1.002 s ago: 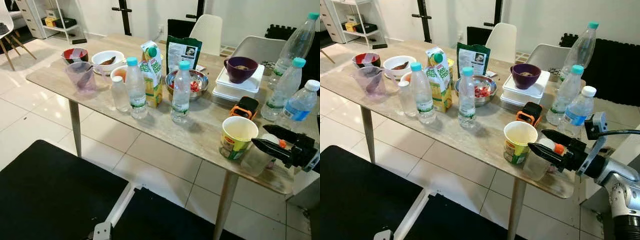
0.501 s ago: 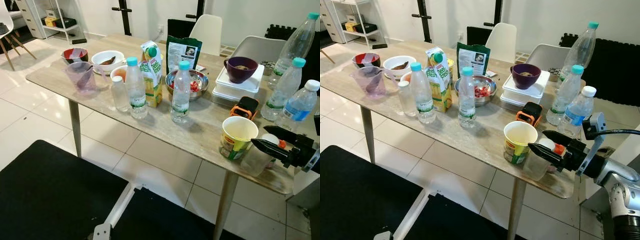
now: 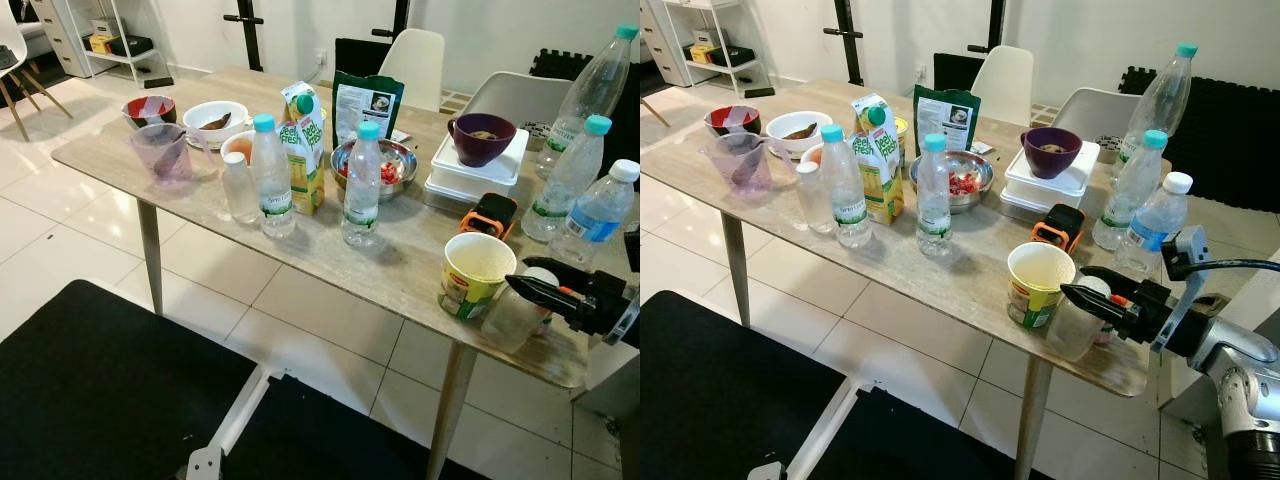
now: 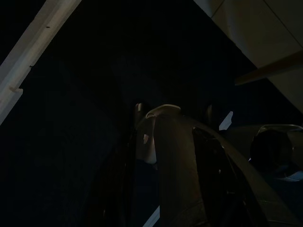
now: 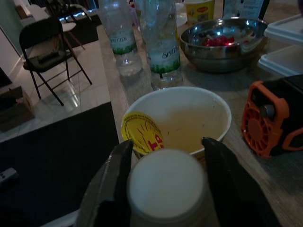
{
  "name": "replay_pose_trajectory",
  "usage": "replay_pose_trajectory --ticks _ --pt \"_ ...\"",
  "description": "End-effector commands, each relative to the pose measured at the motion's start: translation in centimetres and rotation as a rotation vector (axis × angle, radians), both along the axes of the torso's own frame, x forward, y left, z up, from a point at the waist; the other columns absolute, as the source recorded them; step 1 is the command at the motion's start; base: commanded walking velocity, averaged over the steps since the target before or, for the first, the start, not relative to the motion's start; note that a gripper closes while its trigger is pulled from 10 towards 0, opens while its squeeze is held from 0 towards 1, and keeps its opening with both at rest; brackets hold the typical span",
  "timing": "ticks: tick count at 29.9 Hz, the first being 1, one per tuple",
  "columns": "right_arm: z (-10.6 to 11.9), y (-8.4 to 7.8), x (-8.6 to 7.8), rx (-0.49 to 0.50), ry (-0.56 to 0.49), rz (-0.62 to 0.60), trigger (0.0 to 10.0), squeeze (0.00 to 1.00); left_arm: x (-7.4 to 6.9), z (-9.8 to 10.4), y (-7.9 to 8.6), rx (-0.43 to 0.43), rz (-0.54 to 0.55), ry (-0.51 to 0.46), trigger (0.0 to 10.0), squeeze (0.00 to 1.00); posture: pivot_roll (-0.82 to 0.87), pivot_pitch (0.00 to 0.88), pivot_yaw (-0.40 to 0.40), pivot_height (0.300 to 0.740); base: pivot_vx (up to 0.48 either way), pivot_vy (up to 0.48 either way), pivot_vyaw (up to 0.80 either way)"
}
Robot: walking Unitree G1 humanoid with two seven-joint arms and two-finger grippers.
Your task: Restocking fridge
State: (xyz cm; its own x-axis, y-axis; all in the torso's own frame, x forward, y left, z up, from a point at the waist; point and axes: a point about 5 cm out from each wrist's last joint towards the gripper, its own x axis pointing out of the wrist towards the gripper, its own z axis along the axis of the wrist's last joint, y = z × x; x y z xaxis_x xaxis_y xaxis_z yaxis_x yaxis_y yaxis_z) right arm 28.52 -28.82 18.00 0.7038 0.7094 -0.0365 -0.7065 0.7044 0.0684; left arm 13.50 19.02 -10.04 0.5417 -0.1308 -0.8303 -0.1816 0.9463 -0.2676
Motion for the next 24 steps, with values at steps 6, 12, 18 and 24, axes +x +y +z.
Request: replay_pose_trajectory --ticks 6,12,18,24 --pt "-0.7 -0.3 -0.2 -0.032 0.035 -0.007 0.0 0.00 -0.4 -0.2 -0.4 -0.007 -0.010 0.017 10.0 0.00 -0.02 0.074 0.009 0.740 0.000 0.000 0.00" --pt "-0.3 -0.3 -0.2 -0.017 0.015 0.001 0.0 0.00 -0.5 -0.3 -0.4 -0.005 -0.010 0.024 10.0 0.00 -0.02 0.073 0.010 0.740 0.000 0.000 0.00" --pt "0.8 -0.3 -0.6 0.035 -0.032 0.031 0.0 0.00 -0.4 -0.2 -0.4 -0.006 -0.010 0.020 10.0 0.00 -0.02 0.072 0.010 0.740 0.000 0.000 0.00" --pt "1.4 -0.4 -1.0 0.045 -0.047 0.062 1.5 0.00 -0.3 -0.2 -0.4 -0.011 -0.009 0.016 10.0 0.00 -0.03 0.072 0.009 0.740 0.000 0.000 0.00"
